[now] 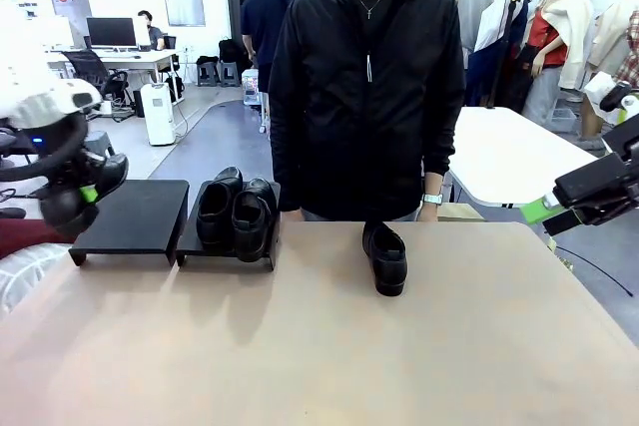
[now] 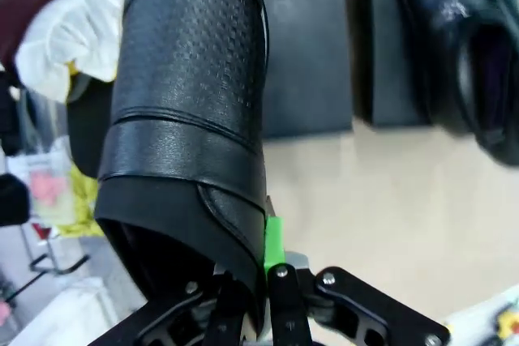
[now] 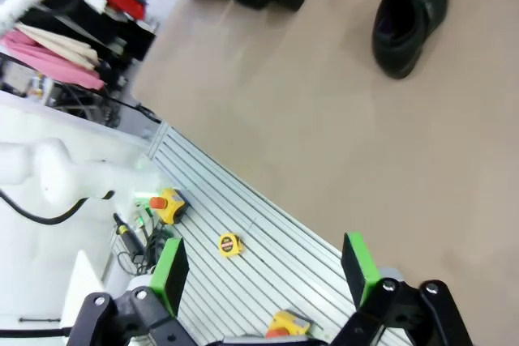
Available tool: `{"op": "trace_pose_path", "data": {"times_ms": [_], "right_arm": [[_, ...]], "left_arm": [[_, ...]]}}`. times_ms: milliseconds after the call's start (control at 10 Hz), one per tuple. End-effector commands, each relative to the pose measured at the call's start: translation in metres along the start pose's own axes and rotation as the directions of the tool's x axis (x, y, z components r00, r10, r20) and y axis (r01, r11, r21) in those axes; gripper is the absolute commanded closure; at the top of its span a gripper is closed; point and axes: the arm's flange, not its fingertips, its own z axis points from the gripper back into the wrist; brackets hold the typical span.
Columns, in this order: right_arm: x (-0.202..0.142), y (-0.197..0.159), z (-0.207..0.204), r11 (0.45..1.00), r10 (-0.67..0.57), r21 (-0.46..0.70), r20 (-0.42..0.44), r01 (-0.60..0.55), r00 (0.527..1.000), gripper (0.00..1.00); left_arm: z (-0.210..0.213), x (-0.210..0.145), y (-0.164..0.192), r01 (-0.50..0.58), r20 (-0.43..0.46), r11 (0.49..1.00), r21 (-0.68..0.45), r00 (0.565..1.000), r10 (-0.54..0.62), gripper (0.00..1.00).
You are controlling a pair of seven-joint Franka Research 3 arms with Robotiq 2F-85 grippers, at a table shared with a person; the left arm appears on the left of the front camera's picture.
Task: Organize the shoes by placing them on the stand.
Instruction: Place the Shoe from the middle of the table onto the Shoes Stand.
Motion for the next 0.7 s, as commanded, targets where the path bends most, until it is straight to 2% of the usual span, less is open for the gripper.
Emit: {"op": "trace_pose_path", "data": {"times_ms": [0, 200, 400, 600], "right_arm": [[0.001, -0.002, 0.002, 1.0, 0.026, 0.013, 0.006, -0.026, 1.0, 0.0], [0.001, -0.002, 0.002, 1.0, 0.026, 0.013, 0.006, -0.026, 1.0, 0.0], [0.001, -0.002, 0.002, 1.0, 0.026, 0.013, 0.006, -0.026, 1.0, 0.0], [0.001, -0.002, 0.002, 1.0, 0.026, 0.013, 0.006, -0.026, 1.0, 0.0]], "left_arm": [[-0.006, 0.029, 0.01, -0.07, 0.088, 0.993, 0.092, 0.994, 0.062, 1.0], [-0.034, 0.044, 0.014, -0.075, 0.223, 0.989, 0.124, 0.974, 0.046, 1.0], [-0.057, 0.053, 0.014, -0.041, 0.266, 0.991, 0.129, 0.964, 0.006, 1.0], [-0.079, 0.054, 0.014, -0.053, 0.283, 0.991, 0.126, 0.959, 0.015, 1.0]]}}
